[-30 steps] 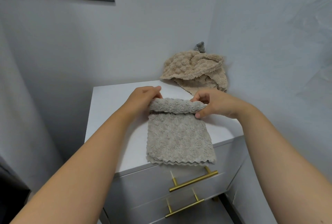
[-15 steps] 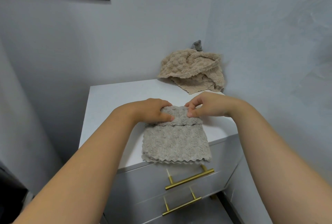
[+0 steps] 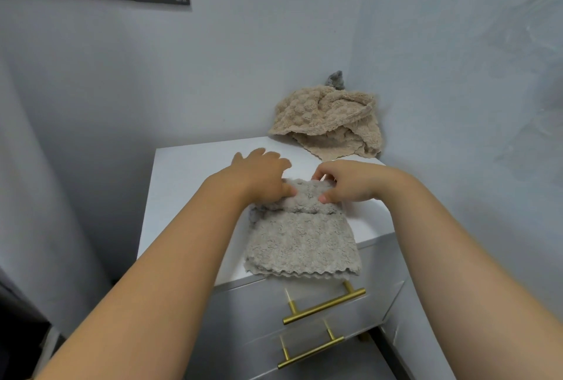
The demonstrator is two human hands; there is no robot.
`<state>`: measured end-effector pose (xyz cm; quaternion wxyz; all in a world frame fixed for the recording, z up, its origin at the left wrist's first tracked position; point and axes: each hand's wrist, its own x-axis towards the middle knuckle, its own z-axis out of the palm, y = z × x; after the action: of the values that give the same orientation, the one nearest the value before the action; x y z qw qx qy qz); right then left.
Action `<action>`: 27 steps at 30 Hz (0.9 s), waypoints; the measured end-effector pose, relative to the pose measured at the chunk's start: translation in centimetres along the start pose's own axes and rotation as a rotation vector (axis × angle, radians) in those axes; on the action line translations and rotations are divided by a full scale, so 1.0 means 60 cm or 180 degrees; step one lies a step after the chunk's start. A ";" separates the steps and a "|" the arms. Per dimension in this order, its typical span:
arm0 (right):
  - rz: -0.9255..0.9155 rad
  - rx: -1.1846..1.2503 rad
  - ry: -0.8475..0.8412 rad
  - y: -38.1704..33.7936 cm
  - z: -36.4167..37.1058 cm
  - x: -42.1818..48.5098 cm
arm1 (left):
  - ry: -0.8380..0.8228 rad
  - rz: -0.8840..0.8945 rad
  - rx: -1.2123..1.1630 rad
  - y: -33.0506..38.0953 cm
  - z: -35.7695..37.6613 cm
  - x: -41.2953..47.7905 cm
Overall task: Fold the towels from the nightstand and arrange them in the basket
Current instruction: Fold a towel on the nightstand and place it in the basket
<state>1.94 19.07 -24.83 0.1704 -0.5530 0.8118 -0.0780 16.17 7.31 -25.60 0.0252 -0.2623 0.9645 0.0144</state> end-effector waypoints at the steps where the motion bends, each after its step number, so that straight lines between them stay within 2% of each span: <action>1: 0.0047 0.0071 0.0116 0.001 0.003 0.002 | 0.0154 0.0040 0.0009 0.005 -0.006 0.000; 5: 0.0160 0.0486 0.0857 0.010 0.026 0.020 | 0.0470 0.0135 -0.0174 0.006 0.000 0.004; 8: 0.0049 0.0361 0.1250 0.016 0.037 0.029 | 0.0466 0.0243 -0.0272 0.002 0.030 0.009; 12: -0.0239 0.0067 0.0785 0.018 0.028 0.031 | 0.0010 0.0135 -0.0312 -0.004 0.053 0.013; 15: -0.0109 -0.0249 0.0075 0.020 0.033 0.033 | -0.0164 0.0164 -0.0505 -0.007 0.051 0.009; 17: 0.0024 -0.0282 -0.0126 0.022 0.039 0.033 | -0.0226 0.0132 -0.0700 -0.009 0.052 0.010; 20: 0.0059 -0.0192 -0.0083 0.023 0.041 0.032 | -0.0080 0.0127 -0.1045 -0.011 0.058 0.016; 27: 0.0090 0.0335 0.0336 0.026 0.054 0.037 | 0.0699 -0.0172 -0.1606 -0.034 0.076 0.027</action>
<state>1.05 17.80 -28.78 0.1572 -0.5269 0.8222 -0.1471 15.99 4.95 -30.29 -0.1453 -0.2859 0.9201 0.2250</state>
